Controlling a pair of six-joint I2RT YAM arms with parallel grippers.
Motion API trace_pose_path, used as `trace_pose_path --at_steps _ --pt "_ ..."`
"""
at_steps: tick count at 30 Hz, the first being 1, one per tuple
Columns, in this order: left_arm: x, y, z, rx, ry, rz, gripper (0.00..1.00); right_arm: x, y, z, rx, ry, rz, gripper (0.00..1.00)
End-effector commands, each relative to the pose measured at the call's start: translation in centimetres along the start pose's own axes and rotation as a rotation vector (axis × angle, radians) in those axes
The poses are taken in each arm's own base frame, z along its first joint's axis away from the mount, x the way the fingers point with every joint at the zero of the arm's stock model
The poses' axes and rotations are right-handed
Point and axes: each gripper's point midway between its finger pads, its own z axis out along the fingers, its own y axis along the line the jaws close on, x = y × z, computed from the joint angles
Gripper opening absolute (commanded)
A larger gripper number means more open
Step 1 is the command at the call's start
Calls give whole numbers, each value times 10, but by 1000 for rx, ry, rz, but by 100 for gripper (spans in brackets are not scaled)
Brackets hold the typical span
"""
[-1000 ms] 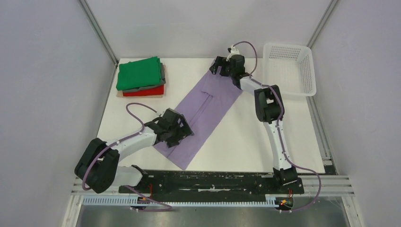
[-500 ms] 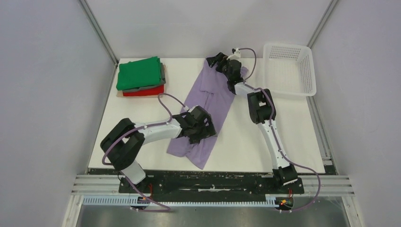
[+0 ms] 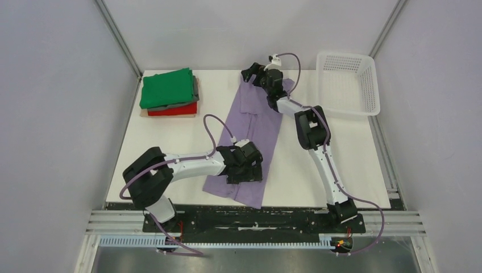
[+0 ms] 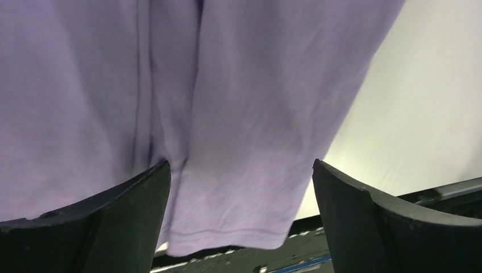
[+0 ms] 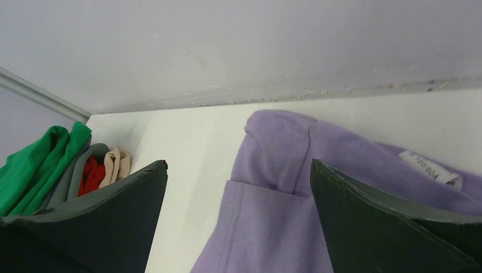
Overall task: Fold and stack the t-shirts
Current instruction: Rotate the tshirt 90 degrees, then grab the bottom of the folded rectangular tshirt with both arms
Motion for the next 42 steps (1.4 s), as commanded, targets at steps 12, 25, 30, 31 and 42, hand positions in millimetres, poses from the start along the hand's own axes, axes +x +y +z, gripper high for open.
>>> trace_pose_path --at_steps 12,25,30,31,42 --pt "-33 87 -114 -200 -312 77 100 -98 73 -189 -64 114 -414 98" --pt "-5 148 -75 -93 -170 -116 100 70 118 -410 -251 590 -419 98" --pt "10 152 -52 -78 -112 -142 91 89 141 -455 -337 683 -495 98" --pt "11 152 -48 -74 -101 -150 86 92 142 -461 -330 703 -505 98" --pt "8 163 -38 -136 -99 -165 48 151 161 -526 -459 885 -883 81"
